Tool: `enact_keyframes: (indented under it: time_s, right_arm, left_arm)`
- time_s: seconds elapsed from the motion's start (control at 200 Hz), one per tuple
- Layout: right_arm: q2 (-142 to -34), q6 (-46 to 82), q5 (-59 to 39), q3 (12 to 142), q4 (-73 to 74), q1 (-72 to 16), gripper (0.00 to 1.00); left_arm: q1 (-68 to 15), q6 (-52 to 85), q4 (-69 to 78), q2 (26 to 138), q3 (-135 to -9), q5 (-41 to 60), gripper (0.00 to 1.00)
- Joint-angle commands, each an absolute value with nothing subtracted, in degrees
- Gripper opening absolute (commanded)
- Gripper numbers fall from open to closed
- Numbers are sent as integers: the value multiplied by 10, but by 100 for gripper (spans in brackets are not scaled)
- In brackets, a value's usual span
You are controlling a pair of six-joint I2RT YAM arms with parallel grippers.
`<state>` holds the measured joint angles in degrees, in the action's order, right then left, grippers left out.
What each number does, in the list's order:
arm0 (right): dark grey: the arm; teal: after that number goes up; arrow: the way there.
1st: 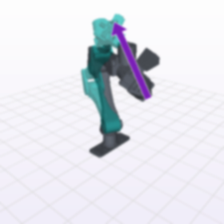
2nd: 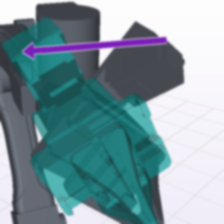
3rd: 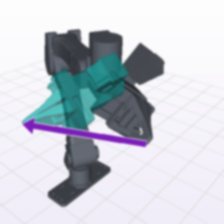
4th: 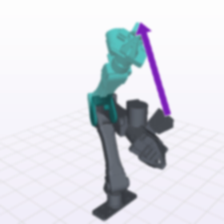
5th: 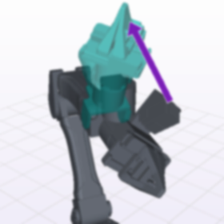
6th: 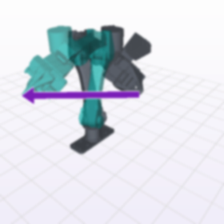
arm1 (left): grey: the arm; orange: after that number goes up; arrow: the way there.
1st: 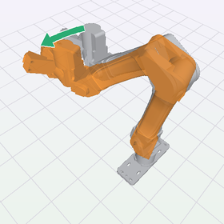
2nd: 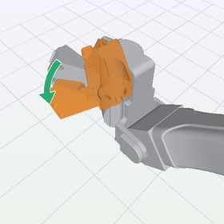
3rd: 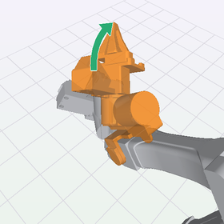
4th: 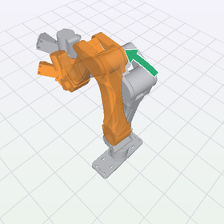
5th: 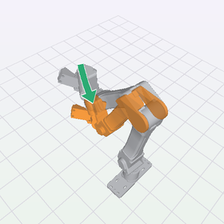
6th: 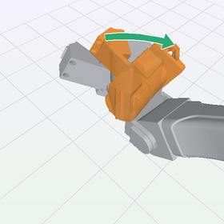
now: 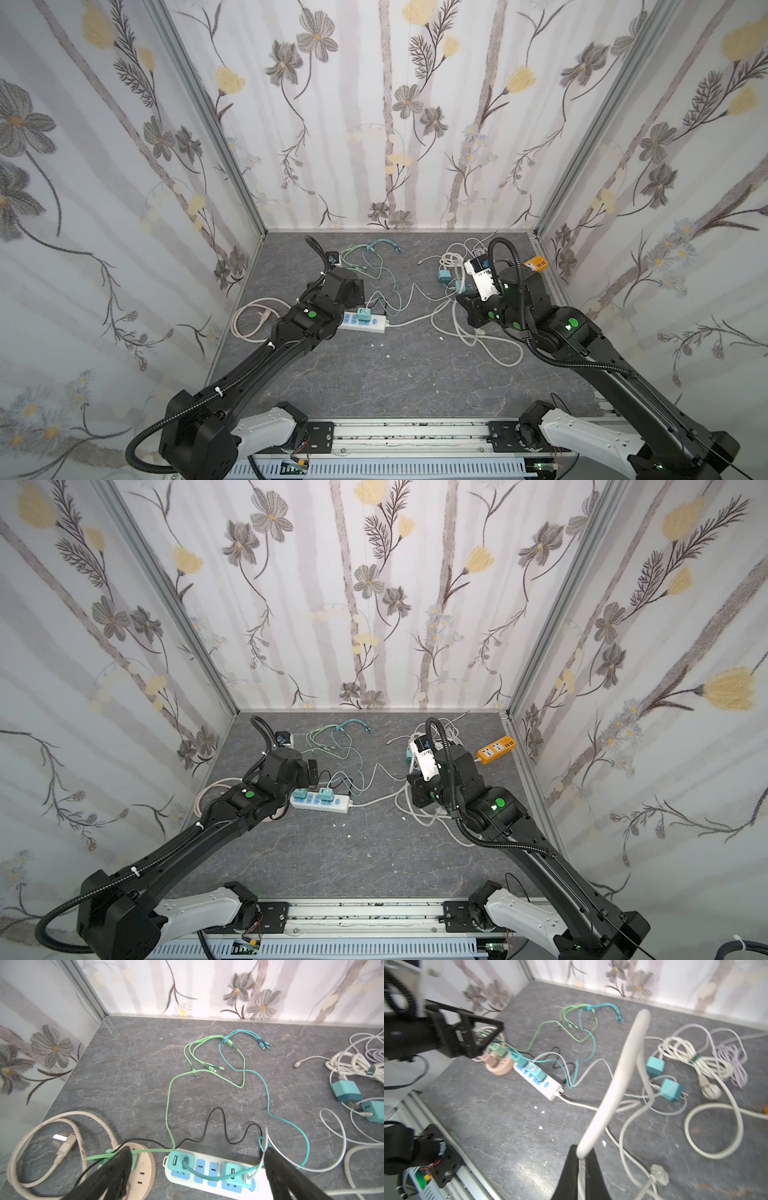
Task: Insert the plug
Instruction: 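Lift the white plug cable with the right gripper toward the strip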
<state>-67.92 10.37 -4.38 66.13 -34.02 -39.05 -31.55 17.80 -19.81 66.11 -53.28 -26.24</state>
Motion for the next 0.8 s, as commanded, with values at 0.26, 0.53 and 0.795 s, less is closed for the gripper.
enact_keyframes:
  time_s: [0.26, 0.53, 0.795]
  right_arm:
    - [-848, 8, -88, 880, -169, -424, 0]
    - [-948, 0, -72, 969, -117, -426, 0]
    - [-845, -48, -114, 897, -150, -474, 0]
  left_arm:
    - [-287, 189, -213, 636, -529, -245, 100]
    - [-281, 190, -221, 626, -524, -256, 100]
    - [-267, 189, -220, 601, -510, -265, 100]
